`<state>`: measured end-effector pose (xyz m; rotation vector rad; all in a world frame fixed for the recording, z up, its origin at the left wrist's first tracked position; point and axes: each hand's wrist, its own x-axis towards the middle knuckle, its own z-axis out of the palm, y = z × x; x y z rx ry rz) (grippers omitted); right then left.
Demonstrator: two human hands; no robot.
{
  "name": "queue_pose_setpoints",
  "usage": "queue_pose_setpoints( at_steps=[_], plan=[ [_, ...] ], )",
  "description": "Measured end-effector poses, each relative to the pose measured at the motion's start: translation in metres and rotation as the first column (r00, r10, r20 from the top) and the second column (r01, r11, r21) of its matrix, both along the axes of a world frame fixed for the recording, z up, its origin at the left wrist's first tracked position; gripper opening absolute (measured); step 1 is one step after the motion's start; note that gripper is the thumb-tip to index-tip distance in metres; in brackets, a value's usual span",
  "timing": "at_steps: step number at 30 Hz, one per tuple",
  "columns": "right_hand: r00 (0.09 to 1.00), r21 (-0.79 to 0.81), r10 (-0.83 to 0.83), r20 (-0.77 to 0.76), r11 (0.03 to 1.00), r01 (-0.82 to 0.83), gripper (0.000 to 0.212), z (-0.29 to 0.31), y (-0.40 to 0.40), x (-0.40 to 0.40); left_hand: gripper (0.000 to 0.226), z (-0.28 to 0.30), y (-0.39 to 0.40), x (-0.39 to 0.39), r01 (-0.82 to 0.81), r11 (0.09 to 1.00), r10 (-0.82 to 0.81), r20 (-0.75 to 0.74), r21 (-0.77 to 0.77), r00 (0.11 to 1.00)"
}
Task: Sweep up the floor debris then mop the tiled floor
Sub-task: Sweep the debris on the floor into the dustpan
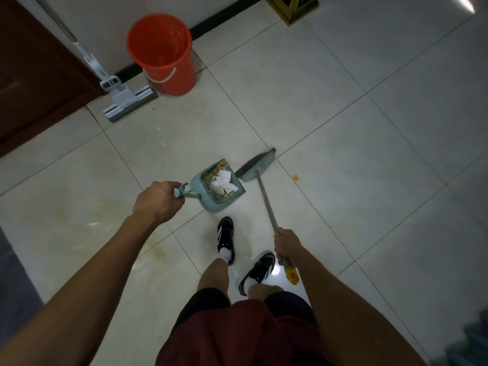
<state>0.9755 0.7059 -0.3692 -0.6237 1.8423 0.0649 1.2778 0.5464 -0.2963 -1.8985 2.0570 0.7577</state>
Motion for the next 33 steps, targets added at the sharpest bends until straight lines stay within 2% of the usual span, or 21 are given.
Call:
queue_pose_setpoints(
  at_steps=[3,5,7,9,11,16,19,20,25,33],
  plan=[
    [1.0,-0.003,0.011,-0.013,1.0,-0.011,0.015,0.005,0.025,-0.017,0.021,0.007,0.02,-0.009,0.04,0.999,-0.039,0.013,-0.029,0.999],
    [0.999,0.017,-0.04,-0.019,0.999,0.041,0.014,0.01,0.041,-0.03,0.02,0.01,0.029,-0.018,0.054,0.998,-0.053,0.012,-0.035,0.999],
    [0.982,0.019,-0.188,0.012,0.982,0.188,0.022,0.013,0.057,-0.043,0.018,0.013,0.033,-0.025,0.074,0.996,-0.072,0.024,-0.053,0.997],
    [0.922,0.008,-0.384,0.046,0.923,0.384,0.026,0.018,0.068,-0.053,0.017,0.015,0.035,-0.03,0.103,0.993,-0.101,0.044,-0.06,0.994],
    [0.881,-0.026,-0.47,0.046,0.881,0.472,0.025,0.025,0.075,-0.061,0.018,0.018,0.034,-0.036,0.123,0.991,-0.12,0.052,-0.06,0.991],
    [0.901,-0.161,-0.433,-0.031,0.892,0.423,0.021,0.03,0.099,-0.066,0.02,0.017,0.02,-0.046,0.138,0.99,-0.137,0.029,-0.036,0.99],
    [0.859,-0.189,-0.512,0.01,0.842,0.505,0.009,0.033,0.096,-0.068,0.018,0.015,0.011,-0.051,0.153,0.988,-0.153,0.028,-0.022,0.988],
    [0.845,-0.21,-0.535,0.009,0.825,0.524,0.013,0.033,0.091,-0.071,0.017,0.014,0.008,-0.053,0.162,0.987,-0.161,0.028,-0.018,0.987],
    [0.877,-0.249,-0.451,-0.165,0.88,0.405,0.017,0.024,0.071,-0.09,0.015,0.012,-0.005,-0.064,0.188,0.982,-0.188,0.011,-0.001,0.982],
    [0.907,-0.133,-0.192,-0.374,0.979,0.153,0.025,0.01,0.057,-0.111,0.011,0.013,-0.017,-0.068,0.18,0.984,-0.18,0.011,0.006,0.984]
  ],
)
